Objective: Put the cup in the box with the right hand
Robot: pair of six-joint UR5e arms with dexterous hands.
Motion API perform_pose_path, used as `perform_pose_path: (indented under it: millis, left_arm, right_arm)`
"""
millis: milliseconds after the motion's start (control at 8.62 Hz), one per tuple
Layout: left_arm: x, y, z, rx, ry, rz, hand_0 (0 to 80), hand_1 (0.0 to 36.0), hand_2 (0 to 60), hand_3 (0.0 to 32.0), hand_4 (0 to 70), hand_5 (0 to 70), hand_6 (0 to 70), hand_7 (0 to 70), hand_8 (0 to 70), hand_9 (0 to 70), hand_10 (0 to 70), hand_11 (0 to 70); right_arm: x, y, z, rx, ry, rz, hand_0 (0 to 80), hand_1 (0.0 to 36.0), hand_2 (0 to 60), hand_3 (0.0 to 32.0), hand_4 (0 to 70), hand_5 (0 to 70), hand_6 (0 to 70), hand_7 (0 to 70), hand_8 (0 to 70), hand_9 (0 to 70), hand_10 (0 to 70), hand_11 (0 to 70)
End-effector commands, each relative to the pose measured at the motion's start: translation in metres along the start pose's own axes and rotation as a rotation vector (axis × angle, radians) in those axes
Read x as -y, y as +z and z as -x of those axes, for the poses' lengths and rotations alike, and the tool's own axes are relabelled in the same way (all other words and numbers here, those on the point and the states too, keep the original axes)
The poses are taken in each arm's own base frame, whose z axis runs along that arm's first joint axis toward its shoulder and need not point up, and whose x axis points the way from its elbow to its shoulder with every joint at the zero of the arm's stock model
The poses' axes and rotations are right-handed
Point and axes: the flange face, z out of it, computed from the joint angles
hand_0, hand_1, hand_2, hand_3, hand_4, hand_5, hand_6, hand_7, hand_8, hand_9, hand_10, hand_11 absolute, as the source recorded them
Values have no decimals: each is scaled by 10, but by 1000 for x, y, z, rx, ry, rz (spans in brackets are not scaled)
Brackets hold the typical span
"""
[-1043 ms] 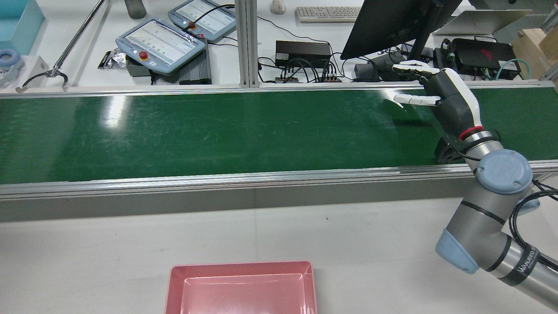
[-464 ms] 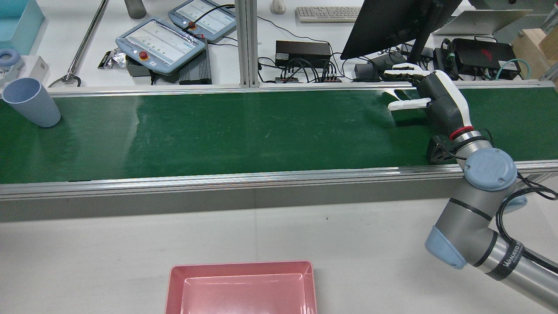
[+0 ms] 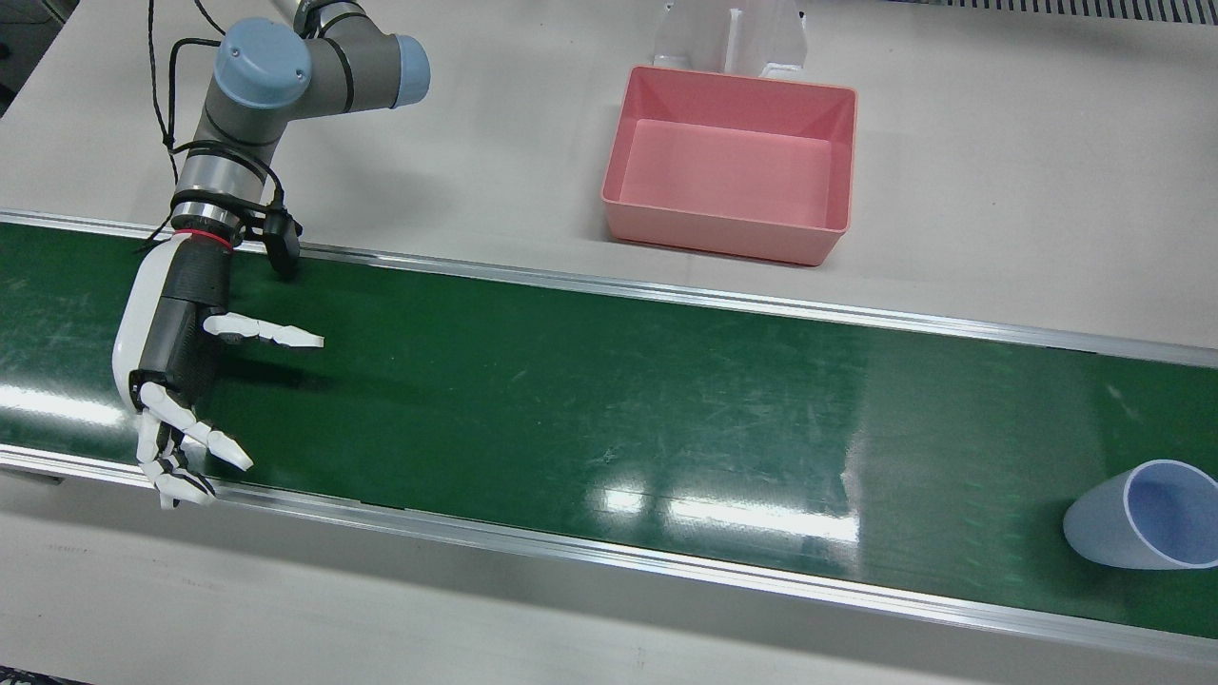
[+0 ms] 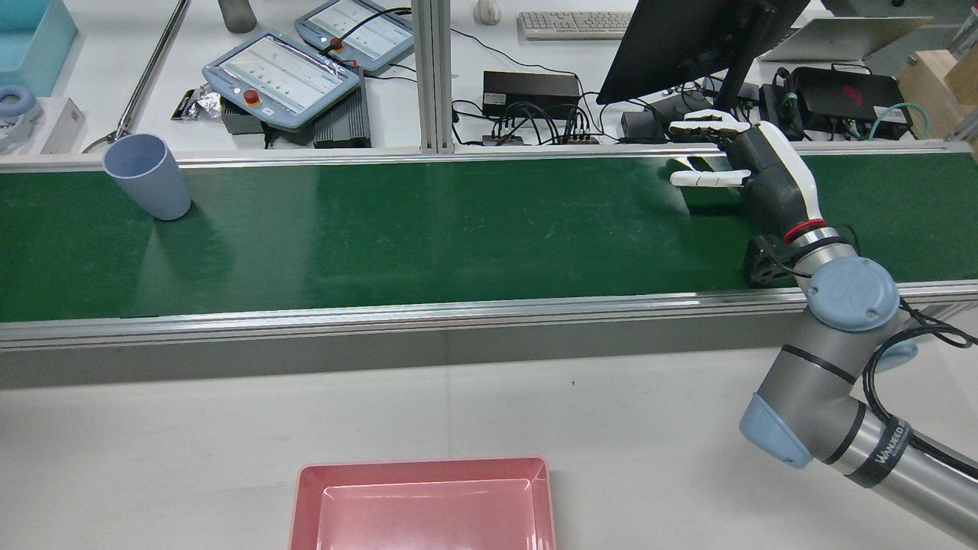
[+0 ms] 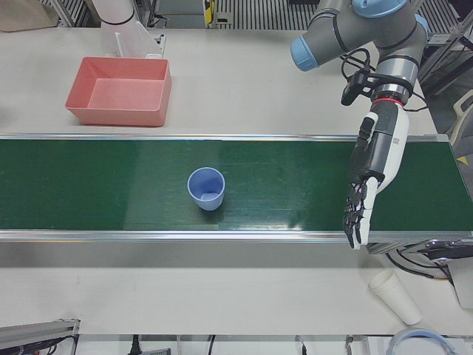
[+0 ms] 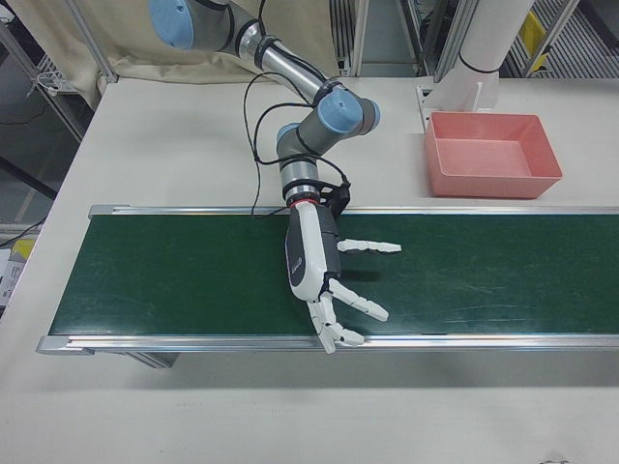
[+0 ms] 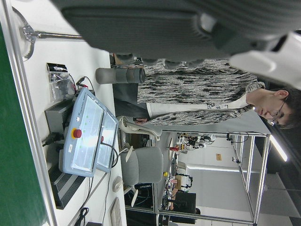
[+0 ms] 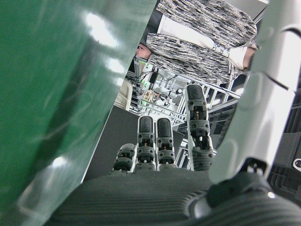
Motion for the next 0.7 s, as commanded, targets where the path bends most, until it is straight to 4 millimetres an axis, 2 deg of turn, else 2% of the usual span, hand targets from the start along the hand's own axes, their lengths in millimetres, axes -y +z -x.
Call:
perform_pose_path:
  millis: [0, 116, 232, 348, 464, 580]
  left_arm:
    - [0, 0, 0, 0, 0, -1, 0, 0, 0, 0, 0, 0, 0, 0, 0, 0, 0, 0]
    - [0, 0, -1, -1, 0, -1, 0, 0, 0, 0, 0, 0, 0, 0, 0, 0, 0, 0]
    - [0, 0, 0, 0, 0, -1, 0, 0, 0, 0, 0, 0, 0, 0, 0, 0, 0, 0]
    - [0, 0, 0, 0, 0, -1, 0, 0, 0, 0, 0, 0, 0, 0, 0, 0, 0, 0]
    - [0, 0, 0, 0, 0, -1, 0, 0, 0, 0, 0, 0, 0, 0, 0, 0, 0, 0]
    - [0, 0, 0, 0, 0, -1, 0, 0, 0, 0, 0, 0, 0, 0, 0, 0, 0, 0]
  right_arm:
    - [1, 2, -3, 0, -4, -4, 509, 137, 94, 0, 248, 65, 94, 357, 166, 269, 71, 116]
    - [1, 2, -3, 0, -4, -4, 517, 155, 121, 0, 239, 68, 95, 361, 166, 270, 73, 119]
    - [1, 2, -3, 0, -4, -4, 530, 128, 31, 0, 279, 67, 96, 362, 168, 272, 74, 120]
    - [1, 2, -3, 0, -2, -4, 516, 155, 121, 0, 242, 67, 95, 362, 167, 271, 73, 119]
    - [1, 2, -3, 0, -4, -4, 529, 129, 30, 0, 268, 68, 95, 361, 167, 271, 72, 119]
    - [1, 2, -2, 4, -8, -6, 511, 167, 156, 0, 216, 69, 95, 360, 167, 271, 72, 119]
